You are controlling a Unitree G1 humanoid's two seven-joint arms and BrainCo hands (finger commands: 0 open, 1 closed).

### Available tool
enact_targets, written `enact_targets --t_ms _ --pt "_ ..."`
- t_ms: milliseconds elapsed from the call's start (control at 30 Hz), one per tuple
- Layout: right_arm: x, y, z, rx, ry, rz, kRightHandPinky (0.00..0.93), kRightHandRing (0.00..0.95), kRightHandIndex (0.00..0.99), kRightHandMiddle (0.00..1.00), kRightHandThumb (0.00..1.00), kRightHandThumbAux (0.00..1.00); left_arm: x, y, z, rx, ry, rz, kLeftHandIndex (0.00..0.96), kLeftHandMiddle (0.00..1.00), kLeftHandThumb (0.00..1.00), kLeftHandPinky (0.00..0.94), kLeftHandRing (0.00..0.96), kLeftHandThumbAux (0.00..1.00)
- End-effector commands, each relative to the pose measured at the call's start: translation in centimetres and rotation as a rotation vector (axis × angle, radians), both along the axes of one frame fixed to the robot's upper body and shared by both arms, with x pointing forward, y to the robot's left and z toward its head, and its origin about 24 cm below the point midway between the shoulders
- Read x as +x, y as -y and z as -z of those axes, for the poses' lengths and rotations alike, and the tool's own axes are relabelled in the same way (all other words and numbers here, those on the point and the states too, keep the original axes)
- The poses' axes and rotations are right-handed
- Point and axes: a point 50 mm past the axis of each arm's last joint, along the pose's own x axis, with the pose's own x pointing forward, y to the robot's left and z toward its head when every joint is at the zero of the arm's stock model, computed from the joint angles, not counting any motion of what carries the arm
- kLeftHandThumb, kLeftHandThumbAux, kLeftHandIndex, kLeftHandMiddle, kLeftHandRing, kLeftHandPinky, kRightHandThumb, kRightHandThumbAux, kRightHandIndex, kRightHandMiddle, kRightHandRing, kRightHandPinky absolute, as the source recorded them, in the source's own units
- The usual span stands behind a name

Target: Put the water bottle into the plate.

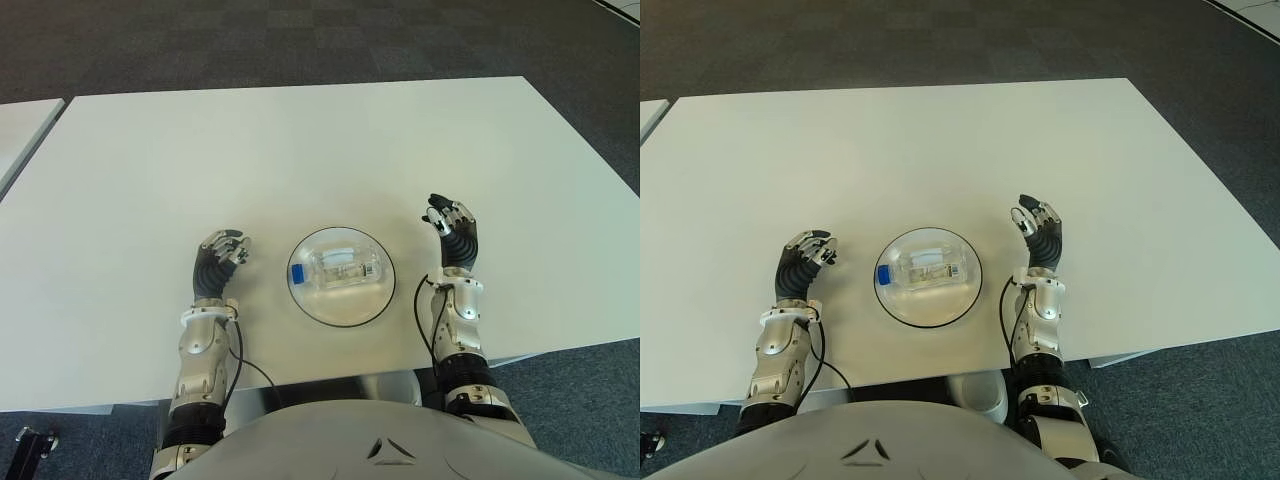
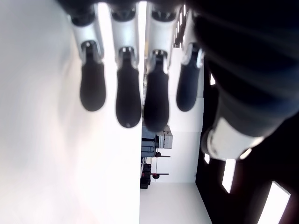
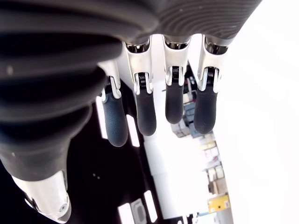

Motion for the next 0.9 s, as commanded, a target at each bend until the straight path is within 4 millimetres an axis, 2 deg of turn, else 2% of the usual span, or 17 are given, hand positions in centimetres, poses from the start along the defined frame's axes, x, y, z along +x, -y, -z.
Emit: enact_targets --t_ms 33,367,900 --pt "-0.7 0.1 1.4 0.007 -0.083 -0.029 0.561 0.536 0.433 0.528 0.706 0.73 -0.4 0.0 0.8 -0.008 -0.056 0.003 0.434 0.616 0.706 0.588 0.599 0.711" --pt "-1.5 0.1 2.5 -0.024 -0.178 -0.08 0.522 0.511 0.43 0.508 0.707 0.729 -0.4 0.0 0.8 -0.012 -0.056 -0.003 0.434 0.617 0.706 0.587 0.599 0.711" --pt "-2.3 -0.3 2.7 -0.1 -0.23 -0.135 0.526 0.495 0.429 0.495 0.707 0.727 -0.5 -0.1 0.7 -0.007 -0.054 -0.001 0.433 0.613 0.705 0.581 0.595 0.711"
